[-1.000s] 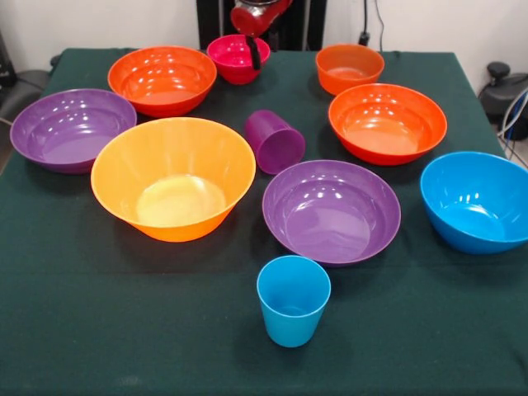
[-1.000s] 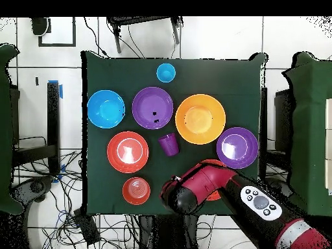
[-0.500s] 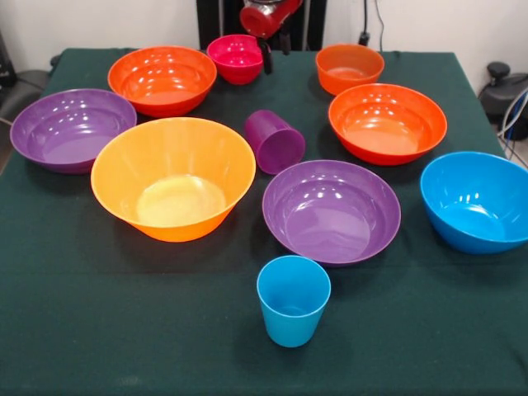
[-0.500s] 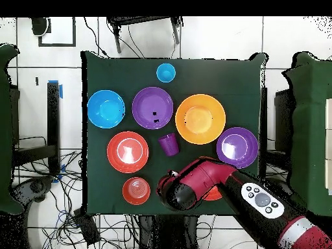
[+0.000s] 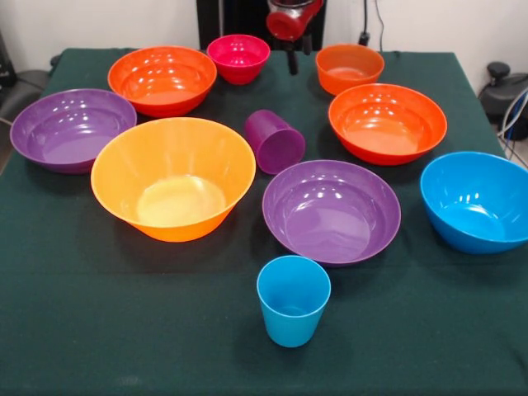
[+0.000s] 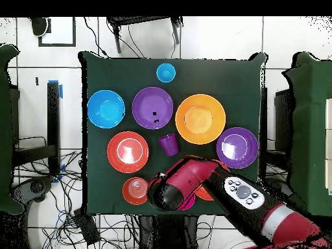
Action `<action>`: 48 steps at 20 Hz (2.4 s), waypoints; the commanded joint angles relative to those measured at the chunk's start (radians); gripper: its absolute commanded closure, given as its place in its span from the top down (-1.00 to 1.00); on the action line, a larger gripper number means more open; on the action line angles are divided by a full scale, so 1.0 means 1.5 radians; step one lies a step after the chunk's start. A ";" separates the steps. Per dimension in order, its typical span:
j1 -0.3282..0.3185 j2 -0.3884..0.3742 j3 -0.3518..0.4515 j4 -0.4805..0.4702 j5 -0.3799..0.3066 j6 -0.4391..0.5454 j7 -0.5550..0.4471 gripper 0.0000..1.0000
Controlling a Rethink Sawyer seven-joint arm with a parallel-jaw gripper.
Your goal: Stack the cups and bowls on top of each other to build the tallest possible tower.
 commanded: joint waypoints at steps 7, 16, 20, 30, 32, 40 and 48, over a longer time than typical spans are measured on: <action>0.056 0.000 0.036 0.067 -0.036 0.008 -0.109 1.00; 0.020 -0.062 0.079 0.114 0.011 0.033 -0.126 1.00; -0.008 -0.045 0.080 0.094 0.006 0.048 -0.163 1.00; -0.047 0.011 0.077 0.029 -0.022 0.078 -0.236 1.00; -0.052 0.012 0.081 0.022 -0.019 0.086 -0.247 1.00; -0.066 0.036 0.094 -0.027 -0.009 0.120 -0.308 1.00; -0.082 0.055 0.095 -0.050 -0.013 0.134 -0.347 1.00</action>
